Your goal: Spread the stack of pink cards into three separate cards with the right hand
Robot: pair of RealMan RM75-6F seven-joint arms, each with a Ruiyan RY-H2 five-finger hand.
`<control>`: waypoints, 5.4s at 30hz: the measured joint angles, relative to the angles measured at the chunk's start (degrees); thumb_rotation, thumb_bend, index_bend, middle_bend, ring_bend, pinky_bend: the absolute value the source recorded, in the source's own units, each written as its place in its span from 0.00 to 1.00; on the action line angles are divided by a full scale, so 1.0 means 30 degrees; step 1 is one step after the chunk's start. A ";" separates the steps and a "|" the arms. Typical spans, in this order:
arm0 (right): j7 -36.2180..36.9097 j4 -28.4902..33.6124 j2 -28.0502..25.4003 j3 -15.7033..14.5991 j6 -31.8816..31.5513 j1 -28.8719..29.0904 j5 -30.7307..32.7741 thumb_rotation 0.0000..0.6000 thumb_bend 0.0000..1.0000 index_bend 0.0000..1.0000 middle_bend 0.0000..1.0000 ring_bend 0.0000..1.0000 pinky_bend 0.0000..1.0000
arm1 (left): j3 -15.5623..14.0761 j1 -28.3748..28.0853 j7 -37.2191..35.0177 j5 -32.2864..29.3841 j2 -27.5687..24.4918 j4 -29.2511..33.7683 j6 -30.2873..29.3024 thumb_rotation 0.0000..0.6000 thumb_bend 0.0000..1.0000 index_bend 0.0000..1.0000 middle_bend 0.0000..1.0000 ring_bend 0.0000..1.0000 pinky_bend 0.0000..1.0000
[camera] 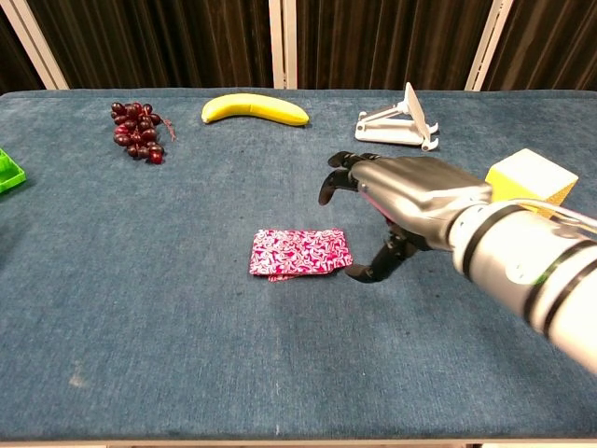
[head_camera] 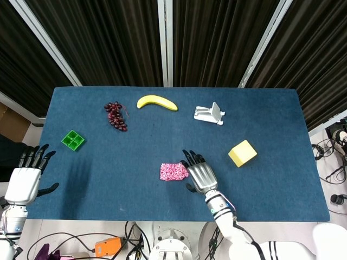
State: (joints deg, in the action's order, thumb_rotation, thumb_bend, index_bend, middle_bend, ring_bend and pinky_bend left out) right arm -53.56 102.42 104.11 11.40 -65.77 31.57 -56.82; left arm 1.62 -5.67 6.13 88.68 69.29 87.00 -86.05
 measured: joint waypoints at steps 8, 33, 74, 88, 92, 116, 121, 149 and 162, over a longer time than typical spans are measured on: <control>-0.1322 -0.1453 0.1857 0.0833 -0.0241 0.1579 0.3100 1.00 0.42 0.28 0.02 0.00 0.18 | -0.0063 -0.0077 -0.0235 -0.0049 0.0141 -0.0432 0.0203 1.00 0.04 0.15 0.03 0.00 0.00; -0.1940 -0.3700 0.3959 0.1751 -0.0936 0.4429 0.6735 1.00 0.46 0.33 0.02 0.00 0.10 | -0.0010 0.0094 -0.1000 -0.0299 0.0010 -0.1301 -0.0049 1.00 0.04 0.15 0.03 0.00 0.00; 0.3262 -0.2980 -0.0307 0.1568 0.0253 0.4302 0.4819 1.00 0.52 0.52 0.04 0.00 0.10 | -0.0078 -0.0048 -0.0455 -0.0329 -0.0027 -0.0843 0.0235 1.00 0.04 0.15 0.03 0.00 0.00; 0.4251 -0.8087 -0.0208 0.2271 0.3207 0.5925 0.6992 1.00 0.52 0.46 0.04 0.00 0.06 | -0.0073 -0.0129 0.0163 -0.0650 -0.0130 -0.0303 0.0599 1.00 0.04 0.15 0.03 0.00 0.00; 0.4163 -0.8530 -0.0052 0.2069 0.3423 0.6288 0.7349 1.00 0.52 0.38 0.05 0.00 0.03 | -0.0038 -0.0173 0.0195 -0.0687 -0.0128 -0.0275 0.0642 1.00 0.04 0.15 0.03 0.00 0.00; 0.4901 -0.1053 -0.4120 -0.0830 0.3299 0.5386 0.4833 1.00 0.52 0.23 0.04 0.00 0.00 | -0.0037 -0.0102 0.0022 -0.0649 0.0021 -0.0445 0.0426 1.00 0.04 0.15 0.03 0.00 0.00; 0.4635 -0.0930 -0.3602 -0.1485 0.3190 0.5508 0.4703 1.00 0.52 0.23 0.04 0.00 0.00 | -0.0074 -0.0060 -0.0001 -0.0618 0.0051 -0.0494 0.0379 1.00 0.04 0.15 0.03 0.00 0.00; 0.3744 -0.3547 -0.0264 -0.1405 0.2040 0.6450 0.5423 1.00 0.52 0.36 0.04 0.00 0.00 | -0.0068 -0.0058 -0.0273 -0.0655 0.0194 -0.0885 0.0452 1.00 0.04 0.15 0.03 0.00 0.00; 0.4439 -0.3167 -0.0657 -0.1301 0.1981 0.6207 0.4779 1.00 0.52 0.42 0.04 0.00 0.00 | -0.0073 -0.0067 -0.0168 -0.0674 0.0113 -0.0762 0.0482 1.00 0.04 0.15 0.03 0.00 0.00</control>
State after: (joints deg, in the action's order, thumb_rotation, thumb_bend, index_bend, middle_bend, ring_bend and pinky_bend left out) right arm -40.24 92.92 102.14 7.50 -59.83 50.20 -42.48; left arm 1.40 -5.87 5.63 86.66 69.63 84.71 -84.61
